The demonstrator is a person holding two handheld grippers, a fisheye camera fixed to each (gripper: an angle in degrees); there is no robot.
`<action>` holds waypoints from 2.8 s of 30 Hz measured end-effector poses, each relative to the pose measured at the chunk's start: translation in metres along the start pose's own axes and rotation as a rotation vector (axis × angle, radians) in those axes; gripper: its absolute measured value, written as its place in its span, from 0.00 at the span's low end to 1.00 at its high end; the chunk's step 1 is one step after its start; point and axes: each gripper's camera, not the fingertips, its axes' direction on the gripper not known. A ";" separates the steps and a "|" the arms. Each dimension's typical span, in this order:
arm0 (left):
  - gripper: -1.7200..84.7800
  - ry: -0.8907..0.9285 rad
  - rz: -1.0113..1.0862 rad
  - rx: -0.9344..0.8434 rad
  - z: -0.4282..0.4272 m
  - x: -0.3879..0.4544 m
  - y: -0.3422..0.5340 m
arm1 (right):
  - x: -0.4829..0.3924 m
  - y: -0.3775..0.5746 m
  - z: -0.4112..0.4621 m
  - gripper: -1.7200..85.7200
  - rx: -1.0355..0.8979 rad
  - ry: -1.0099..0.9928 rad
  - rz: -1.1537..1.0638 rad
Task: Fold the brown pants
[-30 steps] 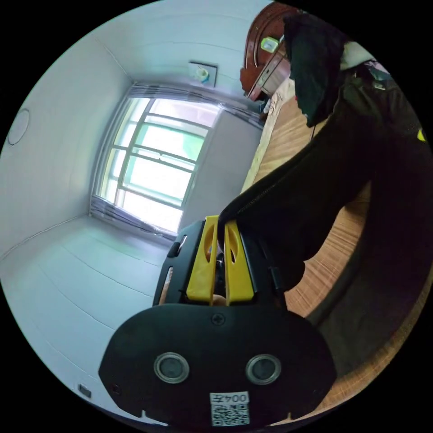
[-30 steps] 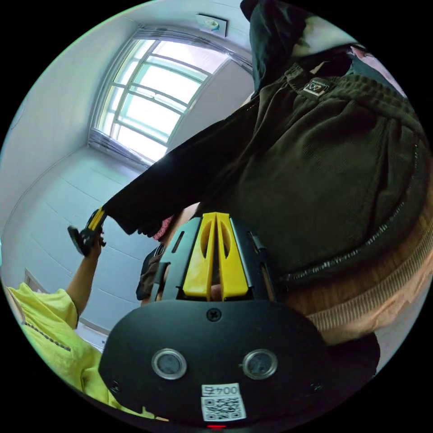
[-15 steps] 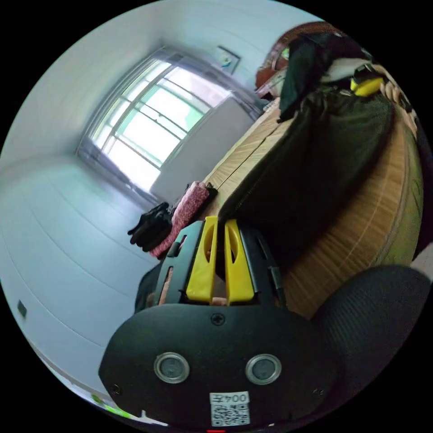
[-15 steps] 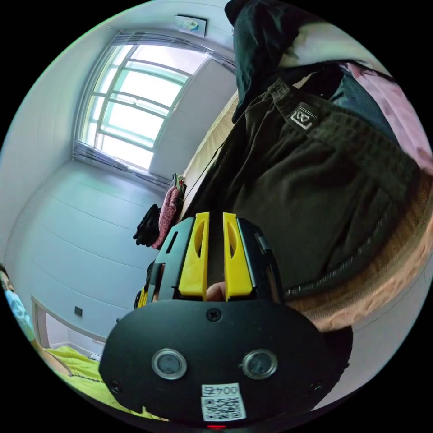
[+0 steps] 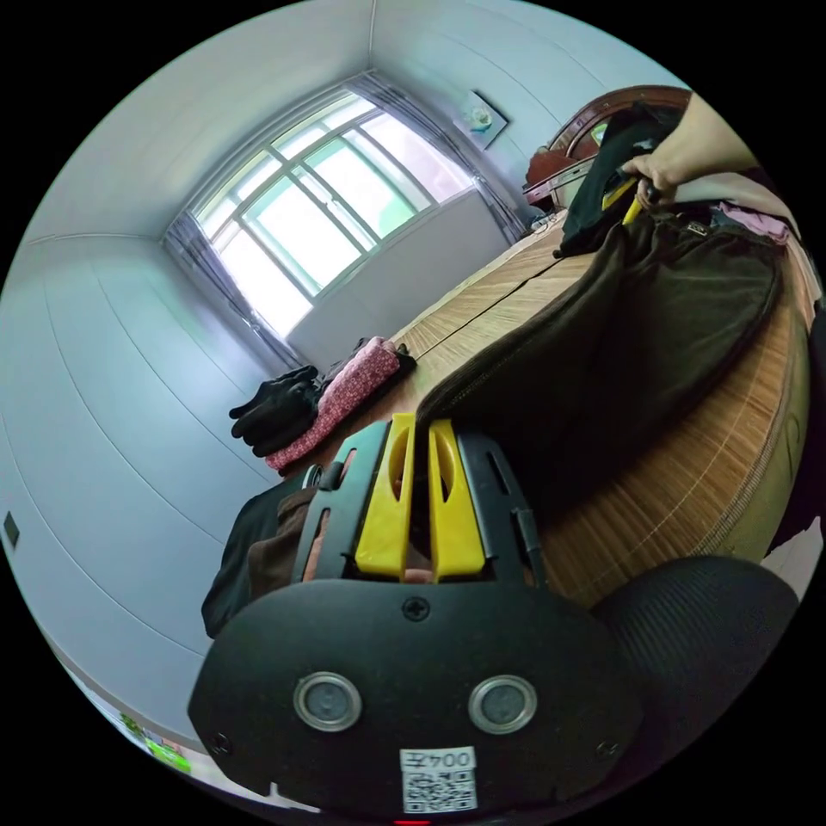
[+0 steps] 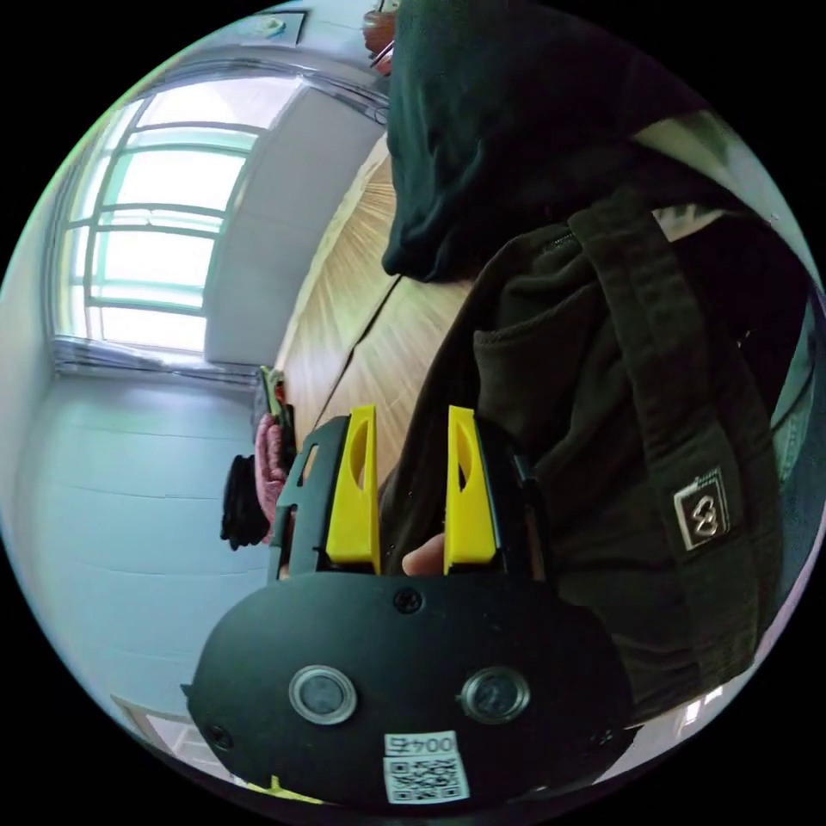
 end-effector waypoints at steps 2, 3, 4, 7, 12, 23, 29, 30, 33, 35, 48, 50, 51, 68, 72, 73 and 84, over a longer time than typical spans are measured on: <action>0.03 0.006 -0.010 0.003 0.002 -0.004 0.006 | -0.006 -0.016 0.013 0.16 -0.008 0.075 0.007; 0.03 0.008 -0.014 0.003 0.002 -0.005 0.007 | -0.010 -0.025 0.021 0.16 -0.004 0.120 0.007; 0.03 0.012 -0.017 0.004 0.003 -0.007 0.010 | -0.013 -0.029 0.024 0.16 0.001 0.145 0.004; 0.03 0.015 -0.019 0.006 0.005 -0.010 0.015 | -0.021 -0.049 0.045 0.10 -0.027 0.283 -0.002; 0.03 0.037 -0.022 0.000 0.014 -0.021 0.013 | -0.043 -0.056 0.035 0.07 -0.083 0.406 -0.084; 0.03 -0.022 -0.045 0.120 0.040 -0.150 -0.054 | -0.045 0.093 -0.169 0.07 -0.002 0.099 -0.281; 0.03 -0.051 0.164 -0.005 0.048 -0.124 0.003 | 0.107 0.227 -0.153 0.07 -0.147 0.025 -0.102; 0.03 -0.041 0.196 -0.029 0.051 -0.115 0.011 | 0.135 0.239 -0.141 0.07 -0.162 -0.032 -0.063; 0.03 -0.050 0.332 -0.129 0.057 -0.072 0.040 | 0.176 0.256 -0.134 0.09 -0.136 -0.172 0.000; 0.03 -0.084 0.319 -0.188 0.058 -0.061 0.050 | 0.182 0.261 -0.143 0.11 -0.098 -0.248 0.001; 0.02 -0.128 0.138 -0.204 0.050 -0.089 -0.011 | 0.210 0.255 -0.216 0.13 0.222 -0.182 0.104; 0.02 -0.110 0.167 -0.239 0.057 -0.081 -0.016 | 0.210 0.243 -0.212 0.13 0.232 -0.164 0.130; 0.02 -0.105 0.175 -0.247 0.059 -0.079 -0.017 | 0.208 0.236 -0.208 0.13 0.226 -0.165 0.130; 0.03 -0.088 0.601 -0.311 0.055 -0.028 -0.022 | 0.118 0.276 -0.199 0.09 0.176 0.174 0.034; 0.03 -0.074 0.574 -0.297 0.048 -0.032 -0.021 | 0.029 0.326 -0.202 0.08 0.420 0.493 -0.256; 0.03 -0.069 0.570 -0.293 0.046 -0.034 -0.022 | 0.014 0.332 -0.196 0.08 0.439 0.535 -0.323; 0.03 -0.106 0.594 -0.334 0.033 -0.075 -0.027 | -0.054 0.339 0.015 0.01 0.058 0.942 -0.698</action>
